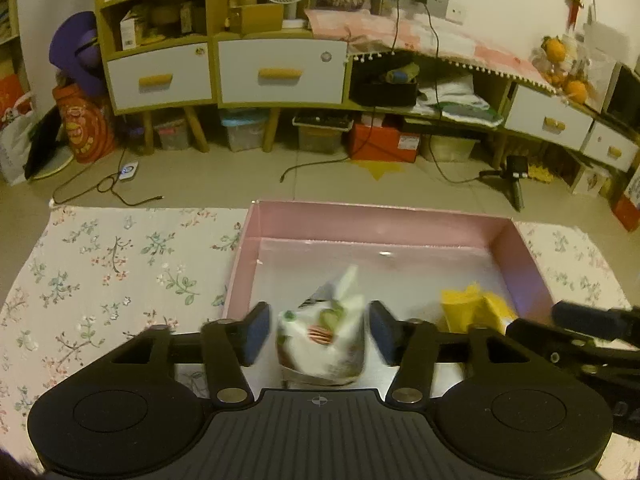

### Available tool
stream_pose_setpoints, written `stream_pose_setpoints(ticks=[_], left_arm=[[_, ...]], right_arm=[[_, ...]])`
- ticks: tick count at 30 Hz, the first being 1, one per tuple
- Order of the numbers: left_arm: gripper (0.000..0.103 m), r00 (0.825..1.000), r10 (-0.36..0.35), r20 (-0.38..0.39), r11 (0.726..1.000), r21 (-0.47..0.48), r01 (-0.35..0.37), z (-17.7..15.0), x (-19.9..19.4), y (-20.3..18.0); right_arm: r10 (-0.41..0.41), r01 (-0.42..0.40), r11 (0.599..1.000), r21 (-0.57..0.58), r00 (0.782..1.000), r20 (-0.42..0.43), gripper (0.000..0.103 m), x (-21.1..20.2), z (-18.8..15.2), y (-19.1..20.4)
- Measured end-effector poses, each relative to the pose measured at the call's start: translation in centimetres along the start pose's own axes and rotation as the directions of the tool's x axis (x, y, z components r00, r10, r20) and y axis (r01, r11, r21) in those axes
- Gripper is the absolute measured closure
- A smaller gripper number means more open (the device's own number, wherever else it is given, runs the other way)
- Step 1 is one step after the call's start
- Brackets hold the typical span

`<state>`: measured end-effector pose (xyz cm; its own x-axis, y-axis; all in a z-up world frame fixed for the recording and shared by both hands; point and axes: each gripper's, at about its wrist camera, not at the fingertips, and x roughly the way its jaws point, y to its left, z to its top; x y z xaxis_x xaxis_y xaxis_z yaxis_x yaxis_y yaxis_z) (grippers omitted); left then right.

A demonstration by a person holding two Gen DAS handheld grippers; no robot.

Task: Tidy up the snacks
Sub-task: 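Carry both packets into the pink box and open both tools, then withdraw both tools from the box back toward the snack pile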

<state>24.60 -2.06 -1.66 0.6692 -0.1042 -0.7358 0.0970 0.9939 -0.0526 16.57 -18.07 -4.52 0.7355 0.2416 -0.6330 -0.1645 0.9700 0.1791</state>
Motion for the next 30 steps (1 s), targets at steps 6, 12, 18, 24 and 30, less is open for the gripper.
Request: stream_pose_setpoints(ticks=[6,12,18,24,30], left_arm=[[0.024,1.000,0.000,-0.003,1.000,0.001,0.000,-0.3,-0.7,-0.1],[0.019,1.000,-0.007,-0.012,1.000,0.016,0.007,-1.1,-2.4,0.1],[0.015,1.000,-0.004,-0.011,1.000,0.012,0.005,-1.9,-4.9,0.5],[0.010,1.000,-0.010,-0.014,1.000,0.029,0.010,-3.2,-7.5,0.4],[0.007,0.999,-0.028,-0.032,0.999,0.038,0.029,-5.2,-9.9,0.2]], right_arm=[[-0.017,0.016,1.000,-0.011,1.000,-0.002,0.034,-0.6,-0.1,0.1],[-0.043,0.043,0.999,-0.010,0.999,0.012,0.018,-2.3,-0.3,0.2],[-0.074,0.075,0.997,-0.029,0.997,0.016,0.009,-4.2,-0.7,0.7],[-0.097,0.098,0.994,-0.057,0.995,0.008,0.004,-6.1,-1.4,1.6],[-0.128,0.126,0.987,-0.097,0.992,-0.018,0.002,-7.5,-2.7,2.5]])
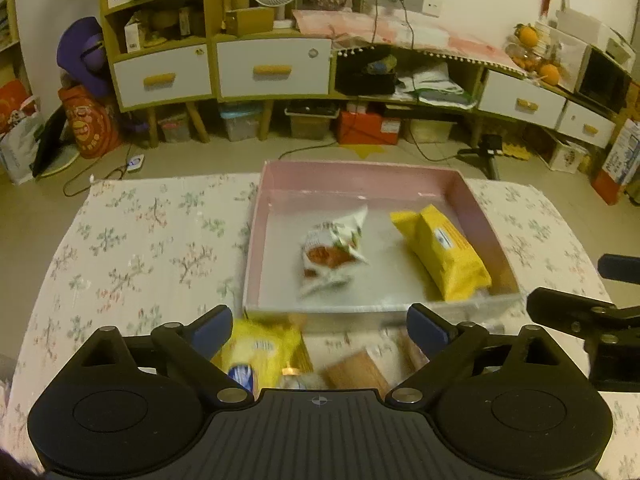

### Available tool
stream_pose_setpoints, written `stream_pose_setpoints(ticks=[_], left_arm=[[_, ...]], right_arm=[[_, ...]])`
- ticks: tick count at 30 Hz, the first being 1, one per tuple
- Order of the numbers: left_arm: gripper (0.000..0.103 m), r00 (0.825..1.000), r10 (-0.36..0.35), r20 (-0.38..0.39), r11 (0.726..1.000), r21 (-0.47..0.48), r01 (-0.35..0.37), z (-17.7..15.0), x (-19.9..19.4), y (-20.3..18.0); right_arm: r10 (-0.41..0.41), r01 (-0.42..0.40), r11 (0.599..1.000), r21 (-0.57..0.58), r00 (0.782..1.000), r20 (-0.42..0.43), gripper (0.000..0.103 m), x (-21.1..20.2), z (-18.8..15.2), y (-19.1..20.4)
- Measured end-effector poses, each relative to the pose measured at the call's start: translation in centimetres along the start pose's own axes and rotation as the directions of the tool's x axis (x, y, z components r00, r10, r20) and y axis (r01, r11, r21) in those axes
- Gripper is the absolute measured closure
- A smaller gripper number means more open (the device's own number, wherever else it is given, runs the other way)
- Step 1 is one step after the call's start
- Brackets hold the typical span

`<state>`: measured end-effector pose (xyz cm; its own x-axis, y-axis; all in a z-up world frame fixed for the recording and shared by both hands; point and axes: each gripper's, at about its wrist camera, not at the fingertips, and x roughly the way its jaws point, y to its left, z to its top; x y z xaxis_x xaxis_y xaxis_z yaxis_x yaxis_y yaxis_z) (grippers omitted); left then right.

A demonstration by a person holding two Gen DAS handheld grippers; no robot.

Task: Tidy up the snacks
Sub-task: 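Withdraw both tools from the box back toward the snack pile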

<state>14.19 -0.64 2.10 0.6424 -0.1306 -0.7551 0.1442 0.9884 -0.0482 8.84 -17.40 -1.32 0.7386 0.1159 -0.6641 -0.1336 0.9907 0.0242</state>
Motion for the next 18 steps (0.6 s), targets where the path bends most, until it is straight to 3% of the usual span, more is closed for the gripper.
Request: stream_pose_setpoints(ticks=[14,18], left_arm=[[0.004,0.996,-0.055,-0.067,0.998,0.015,0.057,-6.4,-3.3,-0.7],[0.004,0.995,-0.086,-0.045,0.996,0.014,0.086,-8.7,-4.3,-0.3]], right_arm=[[-0.005,0.003,0.997,-0.078,1.000,-0.025,0.000,-2.3,-3.7,1.2],[0.003,-0.004,0.998,-0.056,1.000,-0.029,0.000,-2.3,-5.4,0.4]])
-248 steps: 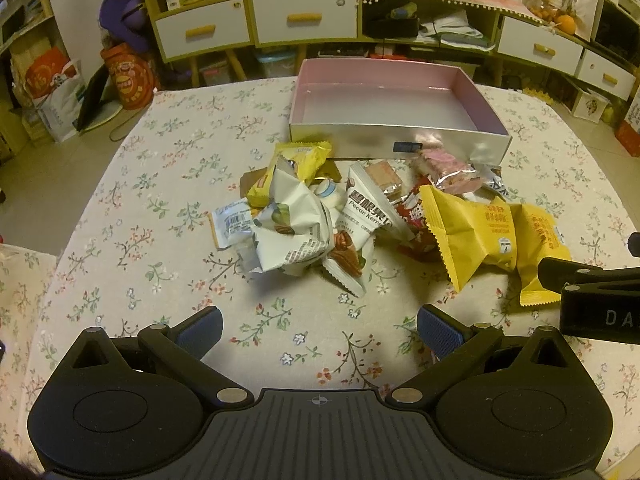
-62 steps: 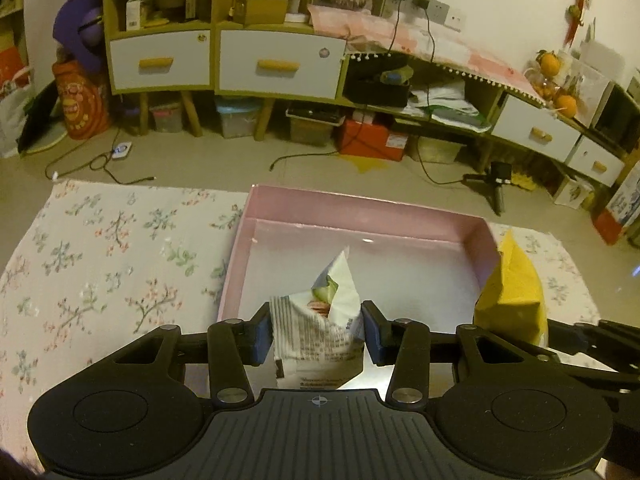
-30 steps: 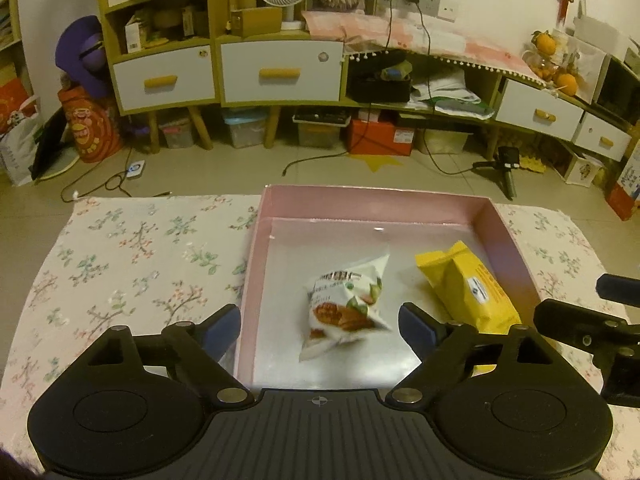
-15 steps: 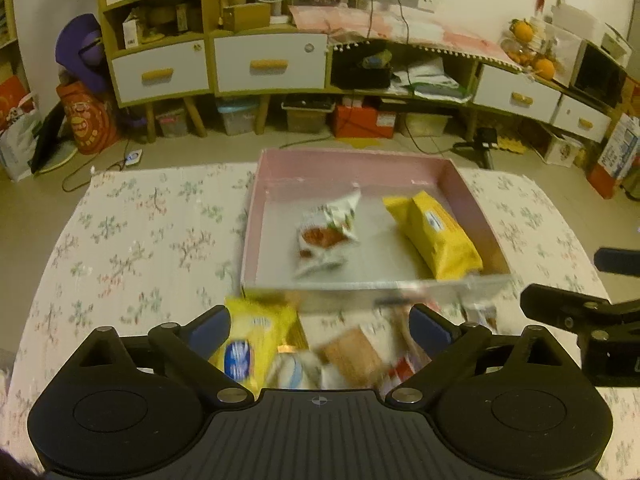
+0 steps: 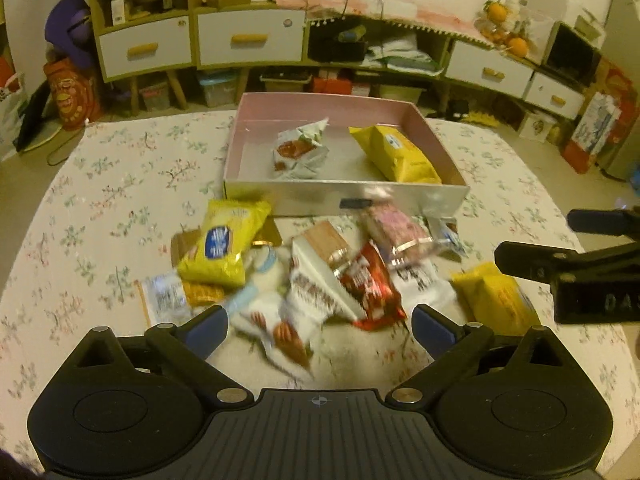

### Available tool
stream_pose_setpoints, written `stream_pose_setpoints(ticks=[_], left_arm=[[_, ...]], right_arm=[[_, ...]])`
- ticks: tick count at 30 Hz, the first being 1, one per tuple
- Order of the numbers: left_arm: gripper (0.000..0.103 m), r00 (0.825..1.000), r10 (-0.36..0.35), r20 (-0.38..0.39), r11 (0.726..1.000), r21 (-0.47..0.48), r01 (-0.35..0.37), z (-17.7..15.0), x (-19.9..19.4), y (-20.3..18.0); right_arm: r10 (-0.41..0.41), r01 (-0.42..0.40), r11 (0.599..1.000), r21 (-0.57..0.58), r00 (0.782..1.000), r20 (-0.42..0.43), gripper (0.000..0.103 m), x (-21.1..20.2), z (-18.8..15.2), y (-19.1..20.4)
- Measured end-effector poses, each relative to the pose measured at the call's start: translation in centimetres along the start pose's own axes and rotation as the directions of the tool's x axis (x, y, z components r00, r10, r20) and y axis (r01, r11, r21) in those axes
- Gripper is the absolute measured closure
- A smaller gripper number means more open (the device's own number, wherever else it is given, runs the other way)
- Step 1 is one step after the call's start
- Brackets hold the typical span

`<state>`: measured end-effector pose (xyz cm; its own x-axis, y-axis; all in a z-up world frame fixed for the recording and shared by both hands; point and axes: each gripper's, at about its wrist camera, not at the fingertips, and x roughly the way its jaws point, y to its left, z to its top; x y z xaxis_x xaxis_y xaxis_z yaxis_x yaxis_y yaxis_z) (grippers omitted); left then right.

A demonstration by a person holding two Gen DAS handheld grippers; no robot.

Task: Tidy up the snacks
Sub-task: 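Withdraw both tools from the box back toward the snack pile, then grasp the red candy packet with left tool while right tool grasps yellow waffle pack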

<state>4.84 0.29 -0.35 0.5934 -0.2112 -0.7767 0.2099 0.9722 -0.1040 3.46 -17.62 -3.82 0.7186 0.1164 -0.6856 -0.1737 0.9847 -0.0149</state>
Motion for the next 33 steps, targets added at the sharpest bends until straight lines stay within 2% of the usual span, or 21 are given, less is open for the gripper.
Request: stream_pose_setpoints(ticks=[6,13,20,26,33], left_arm=[[0.004,0.999,-0.038,-0.023,0.998,0.052,0.039,-2.4,-0.4,0.0],[0.004,0.987,-0.144,-0.072,0.985,0.090,0.150,-4.9,-0.3,-0.1],[0.004,0.972,-0.223,-0.080,0.960,0.157,0.233,-6.5,0.0,-1.6],[0.006,0.965,-0.251,-0.079,0.945,0.197,0.262,-7.1,0.2,-2.9],[0.008,0.966,-0.245,-0.080,0.944,0.209,0.257,-7.4,1.1,-3.9]], right_arm=[[0.023,-0.022,1.000,0.016,0.997,-0.068,0.000,0.5,-2.0,-1.3],[0.005,-0.006,1.000,-0.009,0.995,-0.097,0.000,0.7,-4.5,-2.6],[0.067,-0.057,0.995,0.077,0.989,-0.134,0.000,1.5,-5.1,-3.5],[0.090,-0.071,0.991,0.111,0.980,-0.178,0.000,2.7,-5.2,-3.1],[0.087,-0.067,0.992,0.104,0.975,-0.205,0.000,3.4,-5.3,-2.7]])
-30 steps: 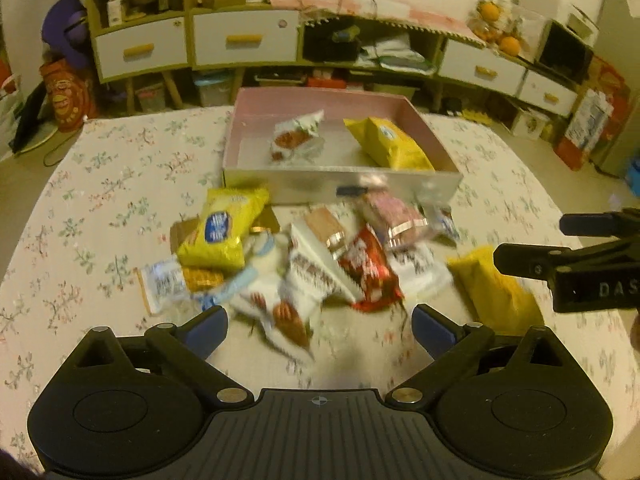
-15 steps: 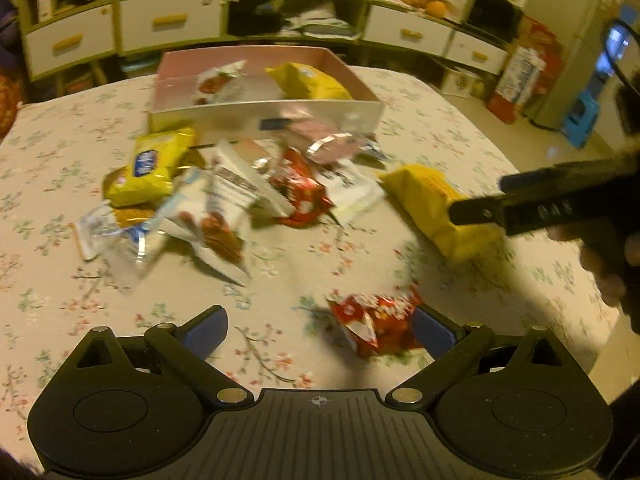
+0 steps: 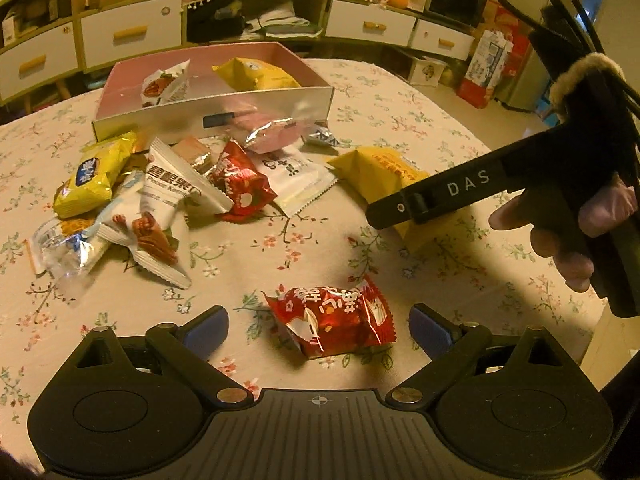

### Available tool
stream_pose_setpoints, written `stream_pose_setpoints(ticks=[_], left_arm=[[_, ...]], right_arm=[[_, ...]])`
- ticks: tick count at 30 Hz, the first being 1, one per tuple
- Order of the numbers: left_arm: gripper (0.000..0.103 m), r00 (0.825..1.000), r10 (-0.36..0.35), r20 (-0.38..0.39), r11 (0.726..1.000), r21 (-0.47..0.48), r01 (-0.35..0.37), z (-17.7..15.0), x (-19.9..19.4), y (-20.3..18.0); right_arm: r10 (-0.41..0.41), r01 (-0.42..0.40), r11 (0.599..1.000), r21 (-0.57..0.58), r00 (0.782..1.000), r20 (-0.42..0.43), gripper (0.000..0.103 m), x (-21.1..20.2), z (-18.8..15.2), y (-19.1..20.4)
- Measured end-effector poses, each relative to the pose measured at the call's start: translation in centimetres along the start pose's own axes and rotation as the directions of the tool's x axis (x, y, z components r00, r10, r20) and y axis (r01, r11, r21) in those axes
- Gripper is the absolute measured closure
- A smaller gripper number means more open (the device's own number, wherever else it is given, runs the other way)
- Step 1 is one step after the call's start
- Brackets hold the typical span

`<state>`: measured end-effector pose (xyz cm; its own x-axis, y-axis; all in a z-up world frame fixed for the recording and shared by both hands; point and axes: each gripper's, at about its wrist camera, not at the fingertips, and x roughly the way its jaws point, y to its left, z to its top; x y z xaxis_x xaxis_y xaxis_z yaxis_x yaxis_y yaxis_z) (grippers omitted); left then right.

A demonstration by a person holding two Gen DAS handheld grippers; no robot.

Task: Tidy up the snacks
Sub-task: 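Grasp the red candy packet with left tool while right tool grasps yellow waffle pack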

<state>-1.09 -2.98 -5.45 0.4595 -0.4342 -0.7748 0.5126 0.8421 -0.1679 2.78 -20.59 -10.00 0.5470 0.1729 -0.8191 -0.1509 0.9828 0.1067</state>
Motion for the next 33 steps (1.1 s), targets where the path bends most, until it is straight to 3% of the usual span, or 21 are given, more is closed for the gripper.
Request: stream_pose_setpoints(ticks=[10,18,26,33], left_arm=[[0.027,0.999,0.032,-0.019,0.999,0.005,-0.032,-0.15,0.88,-0.56],[0.035,0.998,0.055,-0.010,0.998,0.015,-0.055,-0.06,1.06,-0.51],[0.052,0.997,0.084,-0.003,0.996,0.025,-0.083,0.01,0.98,-0.48],[0.056,0.996,0.093,-0.002,0.995,0.021,-0.093,0.10,0.93,-0.37]], right_arm=[[-0.035,0.035,0.999,0.015,0.999,-0.022,0.004,0.95,0.68,0.23],[-0.063,0.063,0.998,-0.005,0.998,-0.031,0.011,1.07,0.63,0.38],[-0.074,0.074,0.997,-0.001,0.997,-0.029,0.028,0.93,0.81,0.47],[-0.091,0.091,0.996,-0.026,0.996,-0.023,0.046,0.79,0.92,0.73]])
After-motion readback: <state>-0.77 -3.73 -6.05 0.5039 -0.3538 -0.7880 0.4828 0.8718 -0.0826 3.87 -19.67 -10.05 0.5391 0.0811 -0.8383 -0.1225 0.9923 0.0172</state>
